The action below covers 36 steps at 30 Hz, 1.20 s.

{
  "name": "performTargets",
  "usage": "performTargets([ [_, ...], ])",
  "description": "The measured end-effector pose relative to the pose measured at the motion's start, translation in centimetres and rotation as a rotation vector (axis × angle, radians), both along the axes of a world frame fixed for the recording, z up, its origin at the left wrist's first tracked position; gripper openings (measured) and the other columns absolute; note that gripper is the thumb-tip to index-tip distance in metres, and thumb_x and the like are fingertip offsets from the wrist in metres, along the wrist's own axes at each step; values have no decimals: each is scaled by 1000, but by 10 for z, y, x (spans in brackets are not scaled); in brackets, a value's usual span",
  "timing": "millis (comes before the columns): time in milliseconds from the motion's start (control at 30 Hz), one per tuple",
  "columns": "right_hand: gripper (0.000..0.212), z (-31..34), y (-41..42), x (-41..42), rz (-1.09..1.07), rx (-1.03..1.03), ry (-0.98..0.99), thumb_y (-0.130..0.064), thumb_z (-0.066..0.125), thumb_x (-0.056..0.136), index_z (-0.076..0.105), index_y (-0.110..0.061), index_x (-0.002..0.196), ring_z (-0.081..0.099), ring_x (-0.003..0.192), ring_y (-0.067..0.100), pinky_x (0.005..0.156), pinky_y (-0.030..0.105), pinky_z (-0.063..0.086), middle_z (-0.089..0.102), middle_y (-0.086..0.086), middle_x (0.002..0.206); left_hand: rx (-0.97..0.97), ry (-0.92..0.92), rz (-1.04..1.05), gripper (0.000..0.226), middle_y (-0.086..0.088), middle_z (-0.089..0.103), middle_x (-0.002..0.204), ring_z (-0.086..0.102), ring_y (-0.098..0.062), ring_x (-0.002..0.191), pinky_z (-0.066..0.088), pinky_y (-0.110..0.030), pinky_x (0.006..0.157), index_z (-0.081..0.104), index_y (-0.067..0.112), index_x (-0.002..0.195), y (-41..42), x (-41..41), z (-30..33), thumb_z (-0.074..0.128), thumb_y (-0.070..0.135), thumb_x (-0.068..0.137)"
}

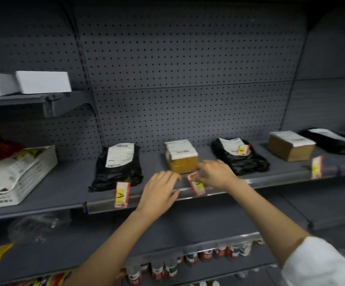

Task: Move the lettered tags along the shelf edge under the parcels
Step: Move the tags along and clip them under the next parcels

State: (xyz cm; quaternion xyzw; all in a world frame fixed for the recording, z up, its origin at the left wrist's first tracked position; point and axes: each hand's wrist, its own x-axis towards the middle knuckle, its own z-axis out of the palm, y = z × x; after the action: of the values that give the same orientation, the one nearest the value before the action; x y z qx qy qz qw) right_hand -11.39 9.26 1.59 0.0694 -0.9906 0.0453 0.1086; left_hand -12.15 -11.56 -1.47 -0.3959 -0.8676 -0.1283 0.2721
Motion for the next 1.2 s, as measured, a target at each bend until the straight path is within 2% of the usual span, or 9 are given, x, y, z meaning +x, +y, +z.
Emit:
performTargets([
  [100,19,-8,14,14,7,-25,11,-27,58,84,60,-19,101,61,104,30,82,34,42,69,8,108,-19,0,-48,31,-2,62,93,57,-22,87,46,-34,75,53,19,98,33,6,-4,71,22,72],
  [167,12,-11,21,20,6,-45,58,-20,56,84,58,-17,96,61,100,31,80,34,41,70,8,105,-37,14,-71,33,-3,63,91,59,-24,85,48,-33,74,54,18,97,51,9,-8,73,20,70],
  [333,15,3,80,45,-101,-179,281,-28,54,91,59,-16,98,62,91,34,69,35,41,70,9,99,-74,9,-130,31,-5,62,91,58,-26,85,49,-38,74,54,17,98,107,13,-17,72,18,73],
  [467,19,17,150,68,-180,-126,297,-28,53,92,58,-14,103,62,94,36,69,37,43,69,10,106,-87,-26,-114,28,-6,62,97,56,-26,91,47,-37,79,57,16,100,168,14,-25,69,17,75],
  [633,14,16,220,82,-211,-124,271,-27,54,91,57,-15,97,64,88,33,63,32,39,69,8,100,-77,-95,-40,37,-3,59,104,52,-23,97,41,-34,86,56,19,107,242,13,-36,73,19,74],
  [733,14,11,249,78,-193,-183,260,-28,55,91,59,-18,100,64,90,29,67,34,46,70,4,102,-49,-135,24,43,-4,60,102,54,-24,94,44,-35,84,58,16,105,271,12,-42,79,17,67],
  [867,11,1,272,63,-104,-235,280,-29,58,90,60,-21,97,65,86,22,62,25,36,70,-2,99,-5,-134,83,44,-5,63,87,59,-26,80,51,-35,72,62,13,91,290,12,-53,87,11,54],
  [1067,11,-7,283,34,49,-290,271,-31,56,91,59,-22,98,64,91,19,65,28,44,69,-2,102,21,-52,144,43,-1,63,82,59,-22,75,52,-31,67,62,14,91,301,11,-65,86,12,56],
  [1200,13,-11,277,22,99,-294,246,-31,55,91,58,-23,101,64,93,19,70,32,48,69,-2,103,80,-93,220,31,-2,60,82,56,-22,76,46,-31,72,60,14,84,306,19,-67,81,8,63],
])
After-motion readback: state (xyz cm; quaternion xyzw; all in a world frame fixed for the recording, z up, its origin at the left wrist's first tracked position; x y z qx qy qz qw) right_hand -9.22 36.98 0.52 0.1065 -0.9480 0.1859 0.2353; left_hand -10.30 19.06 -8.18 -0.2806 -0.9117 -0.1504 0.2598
